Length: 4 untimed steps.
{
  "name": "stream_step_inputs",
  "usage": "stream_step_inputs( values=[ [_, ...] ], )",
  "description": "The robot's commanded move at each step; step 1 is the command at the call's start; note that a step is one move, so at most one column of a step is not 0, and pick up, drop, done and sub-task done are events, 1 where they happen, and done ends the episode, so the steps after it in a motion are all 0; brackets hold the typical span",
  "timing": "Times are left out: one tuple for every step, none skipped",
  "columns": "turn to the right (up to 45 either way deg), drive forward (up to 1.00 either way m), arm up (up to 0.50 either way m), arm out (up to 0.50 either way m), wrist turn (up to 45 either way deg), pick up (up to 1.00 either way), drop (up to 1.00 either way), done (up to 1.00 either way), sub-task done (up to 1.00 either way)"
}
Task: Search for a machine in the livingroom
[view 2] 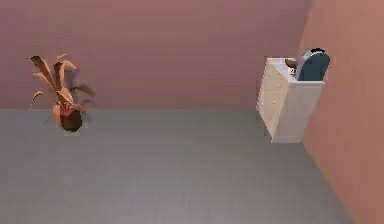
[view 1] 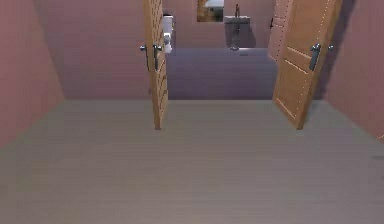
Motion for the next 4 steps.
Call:
stream_step_inputs(
  values=[
    [6.0,0.0,0.0,0.0,0.0,0.0,0.0,0.0,0.0],
    [0.0,1.0,0.0,0.0,0.0,0.0,0.0,0.0,0.0],
    [3.0,0.0,0.0,0.0,0.0,0.0,0.0,0.0,0.0],
    [0.0,0.95,0.0,0.0,0.0,0.0,0.0,0.0,0.0]
  ],
)
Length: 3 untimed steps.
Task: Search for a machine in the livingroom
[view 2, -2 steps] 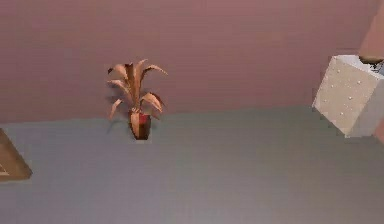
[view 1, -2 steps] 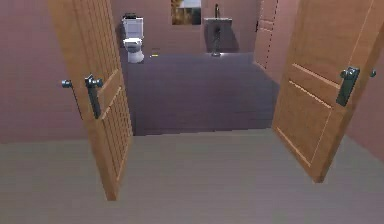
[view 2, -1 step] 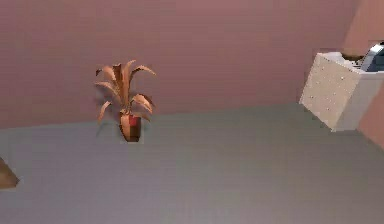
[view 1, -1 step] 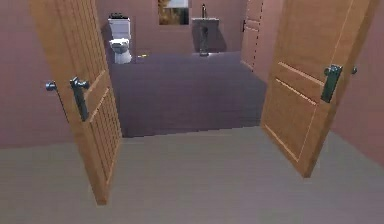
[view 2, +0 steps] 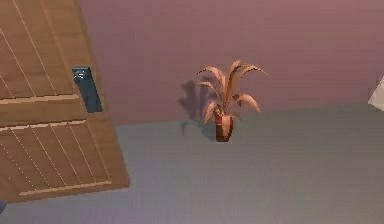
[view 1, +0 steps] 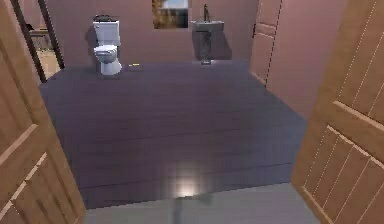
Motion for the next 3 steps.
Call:
stream_step_inputs(
  values=[
    [-3.0,0.0,0.0,0.0,0.0,0.0,0.0,0.0,0.0],
    [45.0,0.0,0.0,0.0,0.0,0.0,0.0,0.0,0.0],
    [36.0,0.0,0.0,0.0,0.0,0.0,0.0,0.0,0.0]
  ],
)
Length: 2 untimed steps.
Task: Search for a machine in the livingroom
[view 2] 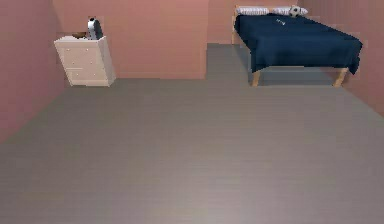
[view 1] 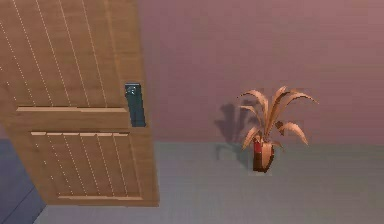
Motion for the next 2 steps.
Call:
stream_step_inputs(
  values=[
    [0.0,0.05,0.0,0.0,0.0,0.0,0.0,0.0,0.0],
    [-45.0,0.0,0.0,0.0,0.0,0.0,0.0,0.0,0.0]
  ],
)
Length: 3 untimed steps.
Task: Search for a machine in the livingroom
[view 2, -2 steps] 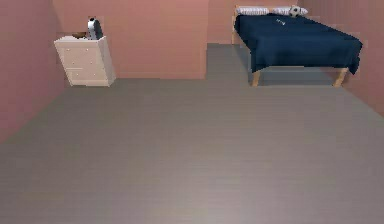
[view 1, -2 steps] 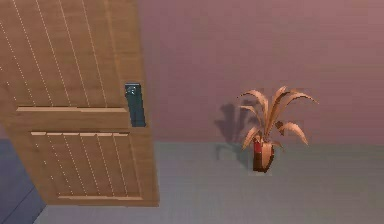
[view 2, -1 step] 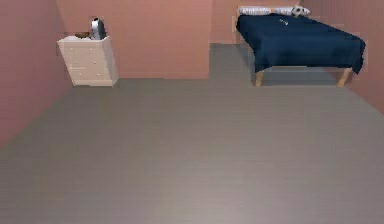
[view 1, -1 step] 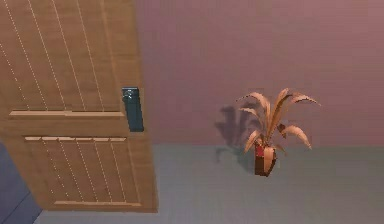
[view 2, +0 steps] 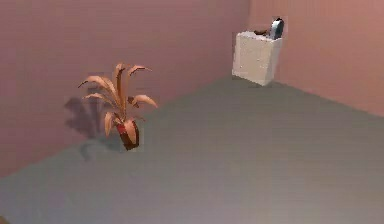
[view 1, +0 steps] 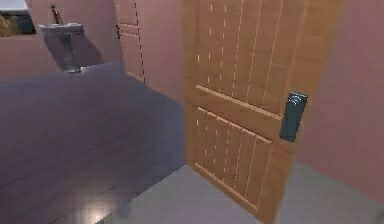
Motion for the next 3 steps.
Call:
stream_step_inputs(
  values=[
    [-42.0,0.0,0.0,0.0,0.0,0.0,0.0,0.0,0.0],
    [0.0,0.45,0.0,0.0,0.0,0.0,0.0,0.0,0.0],
    [-21.0,0.0,0.0,0.0,0.0,0.0,0.0,0.0,0.0]
  ],
)
